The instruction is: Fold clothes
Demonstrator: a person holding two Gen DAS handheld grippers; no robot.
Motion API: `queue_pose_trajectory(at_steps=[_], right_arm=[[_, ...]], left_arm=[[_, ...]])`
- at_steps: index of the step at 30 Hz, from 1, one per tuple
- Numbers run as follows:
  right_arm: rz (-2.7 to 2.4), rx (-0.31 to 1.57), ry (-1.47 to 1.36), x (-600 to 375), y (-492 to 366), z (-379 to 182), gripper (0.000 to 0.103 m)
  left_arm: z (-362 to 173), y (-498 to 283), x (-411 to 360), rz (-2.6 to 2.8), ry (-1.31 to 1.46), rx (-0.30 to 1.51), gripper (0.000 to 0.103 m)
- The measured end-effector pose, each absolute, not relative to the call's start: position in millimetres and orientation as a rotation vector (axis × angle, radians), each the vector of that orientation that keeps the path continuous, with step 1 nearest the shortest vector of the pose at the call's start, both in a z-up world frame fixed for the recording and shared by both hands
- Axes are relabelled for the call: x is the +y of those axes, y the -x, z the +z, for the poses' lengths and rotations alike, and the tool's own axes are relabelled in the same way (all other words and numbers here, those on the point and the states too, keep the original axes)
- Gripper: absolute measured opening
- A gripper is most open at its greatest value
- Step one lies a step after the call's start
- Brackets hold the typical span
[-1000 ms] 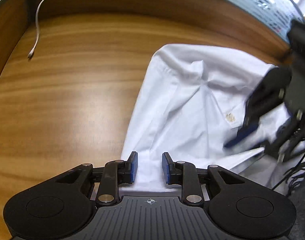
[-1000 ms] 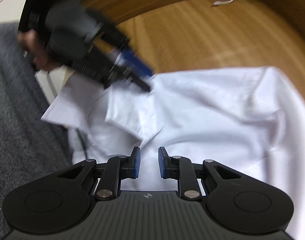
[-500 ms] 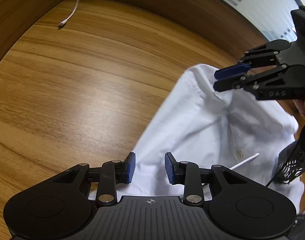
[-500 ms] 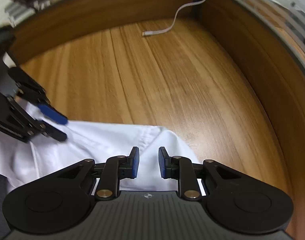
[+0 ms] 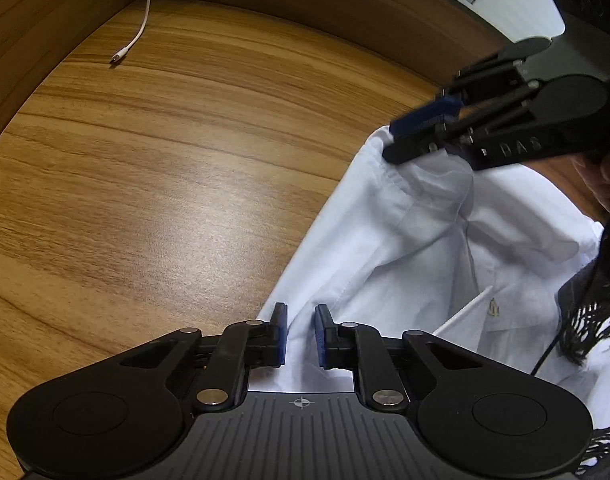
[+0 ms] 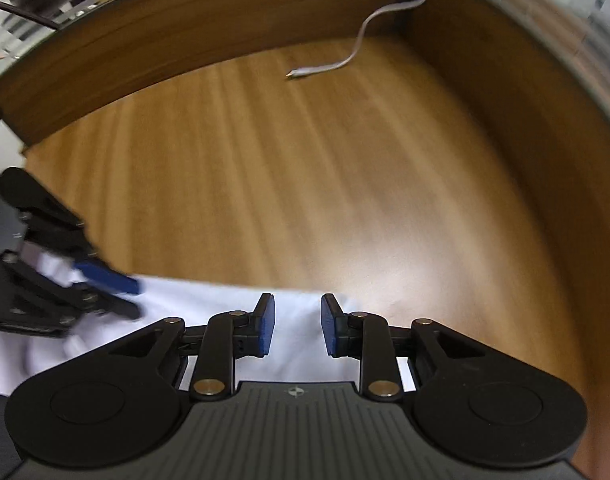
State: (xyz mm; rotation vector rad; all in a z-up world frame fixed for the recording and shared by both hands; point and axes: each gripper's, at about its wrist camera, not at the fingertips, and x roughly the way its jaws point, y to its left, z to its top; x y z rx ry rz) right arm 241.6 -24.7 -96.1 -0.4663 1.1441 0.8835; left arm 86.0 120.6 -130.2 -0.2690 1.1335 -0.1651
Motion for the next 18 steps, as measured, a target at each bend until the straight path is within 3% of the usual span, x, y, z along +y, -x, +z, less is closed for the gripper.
queue_pose_trajectory(at_steps=[9, 18], right_arm=[[0.755, 1.245, 0.431, -33.5, -241.9, -128.2, 0.028], [0.761, 1.137, 0.509, -13.4, -227.9, -135.5, 0.024]], left_arm=[[-127.9, -77.0, 121.9, -0.169, 0.229, 1.133, 0.017], [-119.2, -56.7, 114.6, -0.183, 0.155, 1.124, 0.018]])
